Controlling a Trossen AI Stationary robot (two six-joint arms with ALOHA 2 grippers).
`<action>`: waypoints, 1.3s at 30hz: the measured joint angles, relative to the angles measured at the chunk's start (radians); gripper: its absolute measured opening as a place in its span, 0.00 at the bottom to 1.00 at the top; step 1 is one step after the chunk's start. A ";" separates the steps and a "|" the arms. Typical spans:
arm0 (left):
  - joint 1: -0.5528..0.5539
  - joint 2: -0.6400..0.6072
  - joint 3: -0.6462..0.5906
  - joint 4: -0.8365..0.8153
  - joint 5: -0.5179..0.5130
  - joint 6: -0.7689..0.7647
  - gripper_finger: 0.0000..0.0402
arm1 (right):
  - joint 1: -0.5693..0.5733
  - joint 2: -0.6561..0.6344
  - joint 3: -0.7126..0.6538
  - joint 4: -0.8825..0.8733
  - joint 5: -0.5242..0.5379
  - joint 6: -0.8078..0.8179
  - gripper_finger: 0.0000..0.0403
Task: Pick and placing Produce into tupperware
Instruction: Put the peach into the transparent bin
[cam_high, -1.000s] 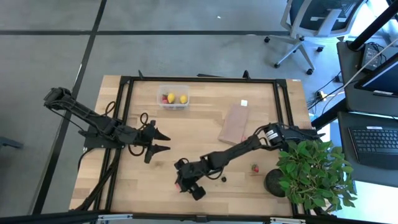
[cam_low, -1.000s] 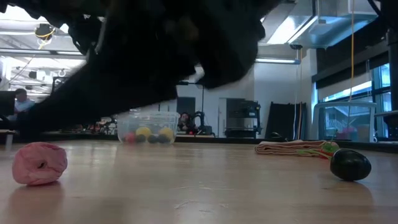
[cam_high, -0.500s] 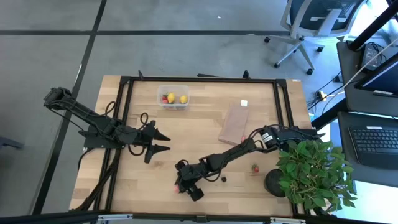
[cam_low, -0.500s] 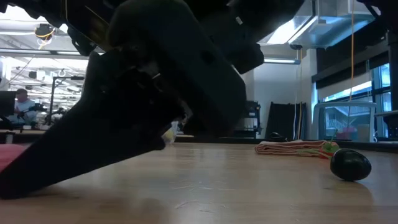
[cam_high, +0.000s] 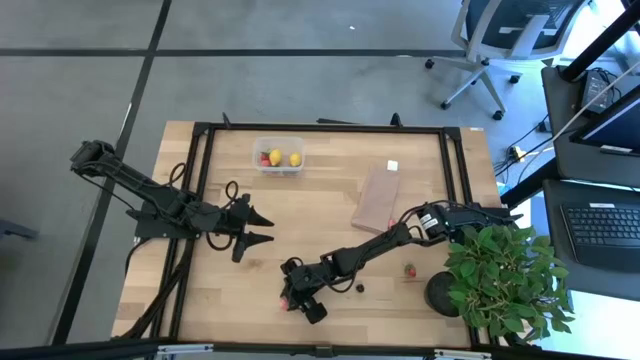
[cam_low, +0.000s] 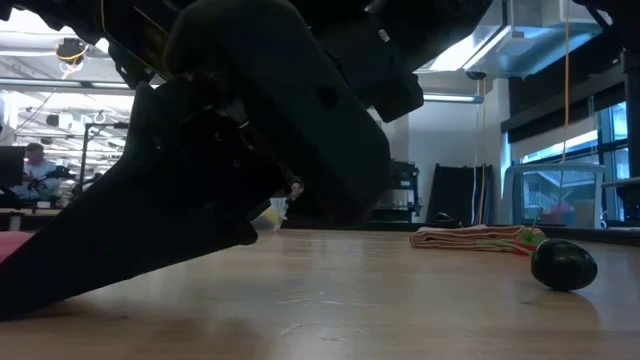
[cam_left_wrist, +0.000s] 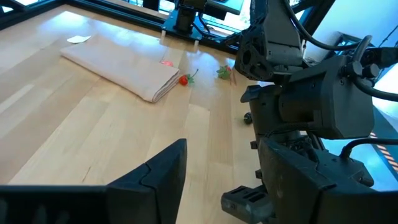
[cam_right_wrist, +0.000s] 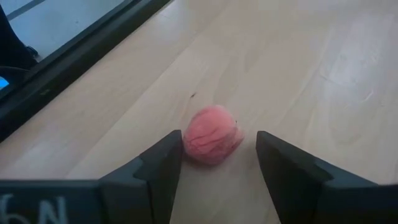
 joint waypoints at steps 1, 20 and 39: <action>0.000 0.000 0.000 0.000 0.000 0.000 0.48 | 0.000 0.000 0.000 0.001 0.000 -0.001 0.50; 0.000 0.000 0.000 0.000 0.000 -0.040 0.48 | -0.011 -0.025 -0.001 -0.039 0.019 0.025 0.20; 0.001 0.002 0.002 0.237 -0.093 0.804 0.47 | -0.306 -0.456 -0.001 -0.483 0.012 0.597 0.20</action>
